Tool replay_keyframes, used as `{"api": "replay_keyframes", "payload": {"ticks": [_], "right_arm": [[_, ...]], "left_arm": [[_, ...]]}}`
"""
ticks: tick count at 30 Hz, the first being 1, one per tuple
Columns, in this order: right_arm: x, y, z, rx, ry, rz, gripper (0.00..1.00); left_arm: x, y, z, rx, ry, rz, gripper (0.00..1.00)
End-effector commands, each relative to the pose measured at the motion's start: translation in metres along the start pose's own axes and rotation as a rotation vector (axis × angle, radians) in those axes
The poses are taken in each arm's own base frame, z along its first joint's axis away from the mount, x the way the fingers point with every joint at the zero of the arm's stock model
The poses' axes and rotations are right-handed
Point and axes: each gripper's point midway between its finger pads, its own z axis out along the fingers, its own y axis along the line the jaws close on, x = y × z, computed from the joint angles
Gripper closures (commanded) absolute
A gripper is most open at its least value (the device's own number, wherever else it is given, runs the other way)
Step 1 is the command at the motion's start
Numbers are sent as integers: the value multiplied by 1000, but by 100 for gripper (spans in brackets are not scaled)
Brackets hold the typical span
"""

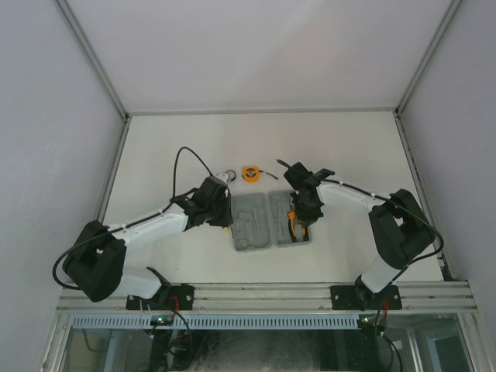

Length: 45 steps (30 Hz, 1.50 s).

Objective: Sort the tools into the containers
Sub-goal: Pick up the screwdriver from the center of the board.

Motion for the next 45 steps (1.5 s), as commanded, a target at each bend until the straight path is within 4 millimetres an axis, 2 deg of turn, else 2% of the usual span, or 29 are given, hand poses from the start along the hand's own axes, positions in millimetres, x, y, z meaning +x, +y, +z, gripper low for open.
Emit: {"api": "replay_keyframes", "payload": {"ticks": [1, 8, 11, 14, 18, 21, 23, 28, 34, 45], "right_arm": [[20, -6, 32, 58, 70, 1, 100], [-6, -26, -2, 63, -65, 72, 85], [-13, -36, -14, 49, -101, 98, 80], [-20, -33, -29, -3, -151, 94, 75], [-34, -19, -60, -134, -273, 88, 71], [-40, -9, -79, -217, -352, 82, 69], [-42, -10, -87, -231, -385, 88, 68], [-37, -24, -83, -230, -385, 162, 67], [-25, -13, -75, -317, -367, 178, 66], [-19, 2, -66, -323, -339, 138, 66]], "left_arm": [[-18, -12, -9, 40, -57, 22, 71], [-46, -4, -38, 26, -152, -12, 60], [-59, 6, -52, 15, -201, -47, 58], [-67, 20, -60, -13, -232, -79, 56], [-67, 34, -56, -49, -217, -109, 56], [-64, 34, -49, -49, -191, -115, 56], [-61, 31, -41, -35, -166, -119, 56], [-53, 24, -25, -4, -115, -134, 56], [-44, 24, -12, -8, -76, -136, 54], [-30, 23, 8, -12, -23, -142, 54]]}}
